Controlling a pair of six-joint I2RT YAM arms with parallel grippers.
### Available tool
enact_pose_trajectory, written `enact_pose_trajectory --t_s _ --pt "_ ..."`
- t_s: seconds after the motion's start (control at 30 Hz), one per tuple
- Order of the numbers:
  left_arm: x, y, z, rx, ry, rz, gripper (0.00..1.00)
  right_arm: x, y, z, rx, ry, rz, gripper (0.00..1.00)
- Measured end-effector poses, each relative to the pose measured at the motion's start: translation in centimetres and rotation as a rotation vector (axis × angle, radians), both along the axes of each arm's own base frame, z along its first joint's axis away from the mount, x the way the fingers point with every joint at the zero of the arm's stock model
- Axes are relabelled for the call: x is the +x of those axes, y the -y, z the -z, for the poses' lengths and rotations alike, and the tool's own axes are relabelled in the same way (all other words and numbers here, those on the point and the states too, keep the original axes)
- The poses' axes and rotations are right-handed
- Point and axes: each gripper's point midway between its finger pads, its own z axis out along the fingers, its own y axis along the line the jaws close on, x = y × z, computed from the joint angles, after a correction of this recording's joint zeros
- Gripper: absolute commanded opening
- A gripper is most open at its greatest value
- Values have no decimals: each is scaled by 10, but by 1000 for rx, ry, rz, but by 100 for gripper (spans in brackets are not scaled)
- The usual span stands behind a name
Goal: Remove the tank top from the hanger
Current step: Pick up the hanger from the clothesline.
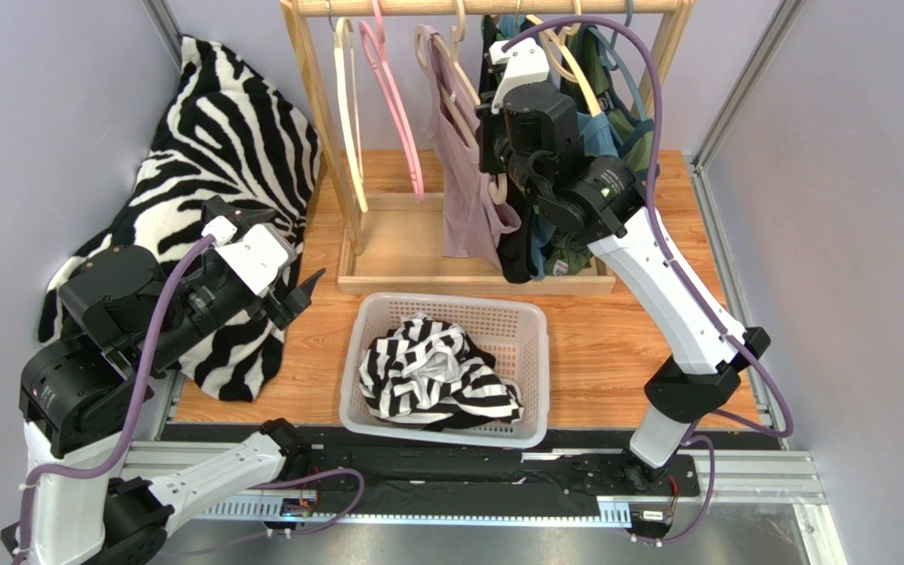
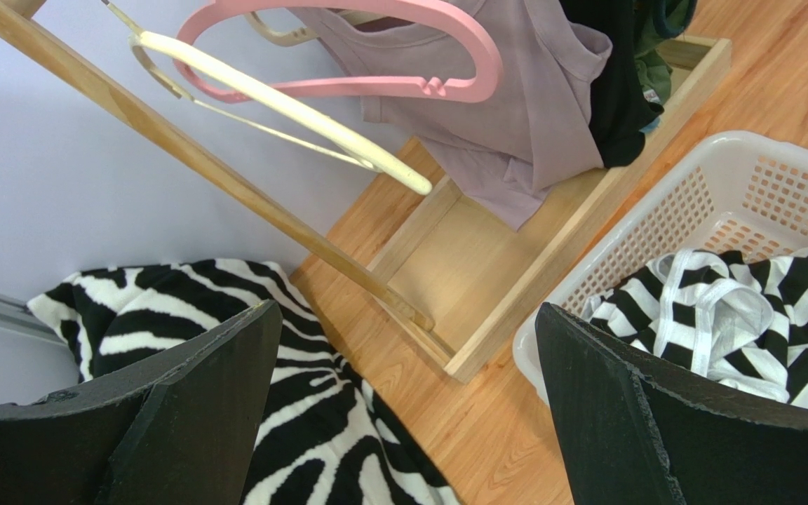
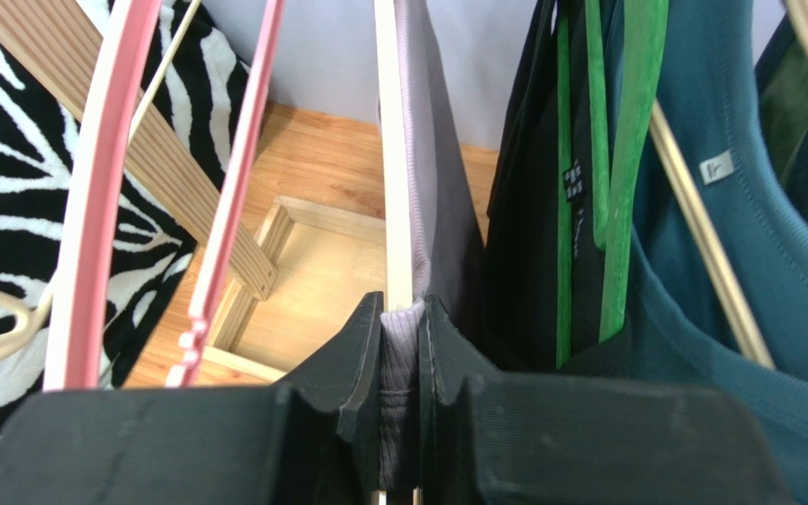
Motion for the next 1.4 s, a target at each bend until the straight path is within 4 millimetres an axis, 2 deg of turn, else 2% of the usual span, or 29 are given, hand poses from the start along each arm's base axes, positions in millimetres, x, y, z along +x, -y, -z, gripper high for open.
enact_pose_trajectory --t_s 0.27,0.5,0.63,0.73,0.93,1.07,1.13,1.27,1.4 --pt "0 -1 0 0 0 -1 99 3 8 -25 -27 128 -2 0" --pt "0 0 1 1 -2 -2 99 -23 37 -18 -22 194 5 0" --pt "0 0 1 0 -3 -1 99 -33 47 -17 8 221 5 0" --pt "0 -1 1 0 -3 -4 99 -35 48 -16 26 227 5 0" --pt "1 -1 1 -2 -5 -9 99 -36 38 -20 55 251 -13 0" --pt "1 -2 1 -2 -5 -11 99 -43 35 -39 81 280 -41 0" --pt "1 -2 1 -2 -5 -13 99 -52 39 -57 98 300 -60 0" --pt "1 -2 1 -2 -5 -14 99 -78 51 -65 78 278 -129 0" --pt "0 0 1 -4 -7 -2 99 -120 75 -77 78 268 -219 0"
